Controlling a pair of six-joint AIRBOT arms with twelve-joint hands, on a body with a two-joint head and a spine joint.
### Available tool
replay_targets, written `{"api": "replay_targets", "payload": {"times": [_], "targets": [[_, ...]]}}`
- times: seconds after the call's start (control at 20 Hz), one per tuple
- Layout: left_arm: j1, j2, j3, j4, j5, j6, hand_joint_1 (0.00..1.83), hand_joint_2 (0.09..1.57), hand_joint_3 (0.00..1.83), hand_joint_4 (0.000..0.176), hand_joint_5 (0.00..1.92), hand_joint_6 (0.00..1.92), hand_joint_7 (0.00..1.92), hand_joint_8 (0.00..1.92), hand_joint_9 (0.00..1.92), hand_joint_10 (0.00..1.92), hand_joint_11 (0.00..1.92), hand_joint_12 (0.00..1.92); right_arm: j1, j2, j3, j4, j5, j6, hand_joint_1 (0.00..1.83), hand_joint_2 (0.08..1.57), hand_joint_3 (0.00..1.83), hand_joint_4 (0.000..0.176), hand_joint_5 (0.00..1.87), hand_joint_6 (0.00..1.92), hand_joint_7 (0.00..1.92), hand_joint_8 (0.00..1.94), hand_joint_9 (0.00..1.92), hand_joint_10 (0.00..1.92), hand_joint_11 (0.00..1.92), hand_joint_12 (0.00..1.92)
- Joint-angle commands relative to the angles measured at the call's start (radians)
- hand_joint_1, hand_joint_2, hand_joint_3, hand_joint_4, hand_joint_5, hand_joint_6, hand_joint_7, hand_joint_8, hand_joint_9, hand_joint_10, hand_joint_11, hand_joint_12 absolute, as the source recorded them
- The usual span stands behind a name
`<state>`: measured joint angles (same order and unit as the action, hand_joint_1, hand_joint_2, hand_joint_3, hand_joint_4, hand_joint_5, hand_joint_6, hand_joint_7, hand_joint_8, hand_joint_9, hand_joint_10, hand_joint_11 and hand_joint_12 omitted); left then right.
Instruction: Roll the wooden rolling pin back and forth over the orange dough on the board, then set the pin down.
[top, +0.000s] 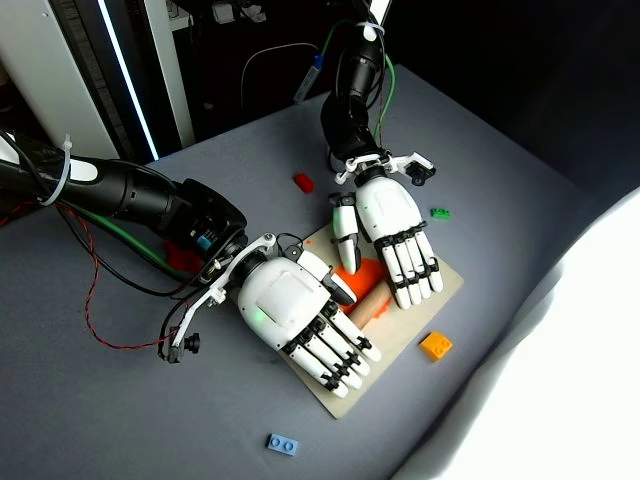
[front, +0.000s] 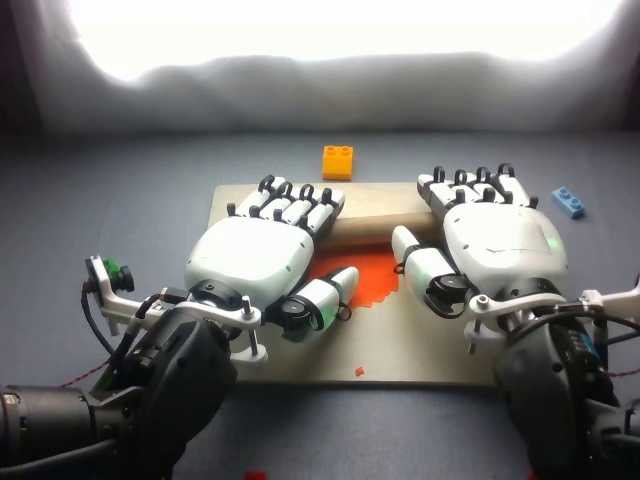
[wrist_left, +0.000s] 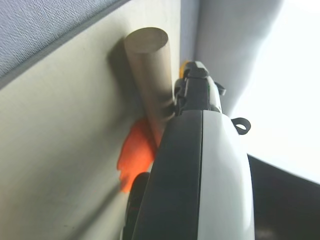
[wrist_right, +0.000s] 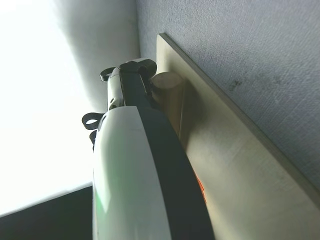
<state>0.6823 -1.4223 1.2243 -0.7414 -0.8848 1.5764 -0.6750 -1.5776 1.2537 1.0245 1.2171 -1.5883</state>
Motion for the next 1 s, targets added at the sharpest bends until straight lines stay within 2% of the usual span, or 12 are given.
{"api": "replay_targets", "payload": {"times": [0.0,0.4,0.8,0.95], "targets": [[0.009,0.006,-0.003,0.022,-0.033,0.01,0.0,1.57,0.0,0.0,0.14,0.0,0.14,0.0,0.09,0.0,0.0,0.01,-0.004,0.008,-0.006,-0.07,0.097,-0.005,0.0,1.57,0.04,0.0,0.35,0.01,0.39,0.01,0.31,0.01,0.0,0.73],[0.021,0.02,-0.021,0.035,-0.033,0.018,0.0,1.57,0.01,0.0,0.18,0.01,0.17,0.01,0.12,0.01,0.03,0.02,-0.014,0.01,-0.041,-0.07,0.133,-0.032,0.0,1.57,0.04,0.0,0.33,0.0,0.36,0.0,0.29,0.0,0.0,0.7],[0.037,0.05,-0.047,0.048,-0.033,0.029,0.0,1.57,0.01,0.0,0.2,0.01,0.19,0.01,0.13,0.01,0.04,0.04,-0.024,0.01,-0.066,-0.07,0.155,-0.053,0.0,1.57,0.04,0.0,0.35,0.0,0.37,0.0,0.3,0.0,0.0,0.75],[0.042,0.058,-0.056,0.051,-0.033,0.03,0.0,1.57,0.02,0.0,0.19,0.0,0.18,0.0,0.11,0.0,0.0,0.07,-0.029,0.01,-0.076,-0.07,0.161,-0.057,0.0,1.57,0.03,0.0,0.33,0.0,0.35,0.0,0.28,0.0,0.0,0.69]]}}
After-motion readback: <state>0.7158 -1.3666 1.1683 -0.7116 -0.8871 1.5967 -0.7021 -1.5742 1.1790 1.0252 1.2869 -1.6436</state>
